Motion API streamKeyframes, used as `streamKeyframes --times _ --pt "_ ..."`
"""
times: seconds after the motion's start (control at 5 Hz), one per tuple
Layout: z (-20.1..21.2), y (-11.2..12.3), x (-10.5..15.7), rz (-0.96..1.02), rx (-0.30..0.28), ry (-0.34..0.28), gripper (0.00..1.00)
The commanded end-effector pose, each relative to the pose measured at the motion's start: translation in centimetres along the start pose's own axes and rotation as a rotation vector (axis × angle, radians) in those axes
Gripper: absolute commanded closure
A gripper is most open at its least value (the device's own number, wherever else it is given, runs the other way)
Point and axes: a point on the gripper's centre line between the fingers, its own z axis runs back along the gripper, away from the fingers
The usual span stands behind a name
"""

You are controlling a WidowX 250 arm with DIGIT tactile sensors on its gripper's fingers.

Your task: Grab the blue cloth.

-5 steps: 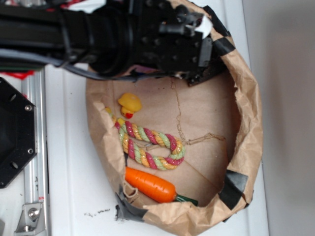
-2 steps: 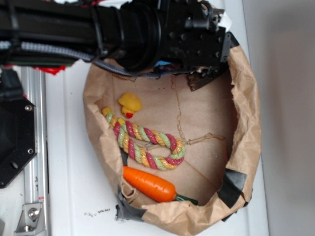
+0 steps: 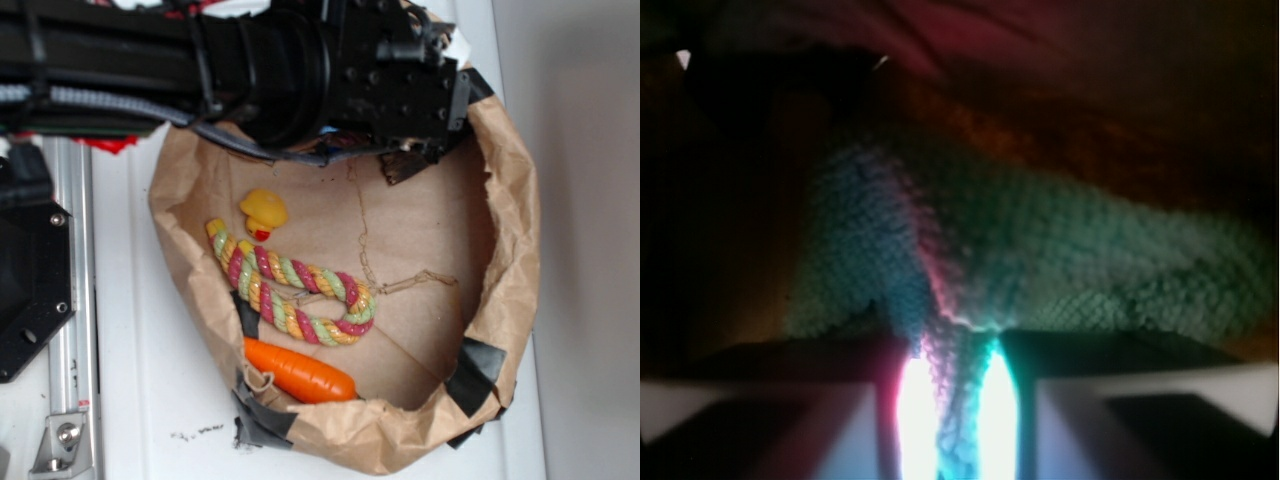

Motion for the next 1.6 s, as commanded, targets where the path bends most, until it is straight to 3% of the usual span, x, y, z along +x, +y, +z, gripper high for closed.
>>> streamKeyframes --times 0.0,0.2,0.6,0.8,1.0,1.2,1.4 --pt "0.1 1.2 0.8 0.011 0.005 0.006 1.00" --pt "0.3 1.1 0.7 -0.004 0.002 0.002 1.00" --pt "11.2 -0.7 -3.6 -0.462 -0.384 0.051 1.00" --pt "16.9 -0.1 -4.9 -0.685 -0.543 -0.012 1.00" --pt "17.7 0.2 -4.6 -0.941 -0.548 -0.028 1.00" --pt "17.2 -0.2 -4.8 -1.075 -0.536 -0.072 1.00" --pt "16.5 -0.3 -4.7 -1.033 -0.462 -0.052 1.00"
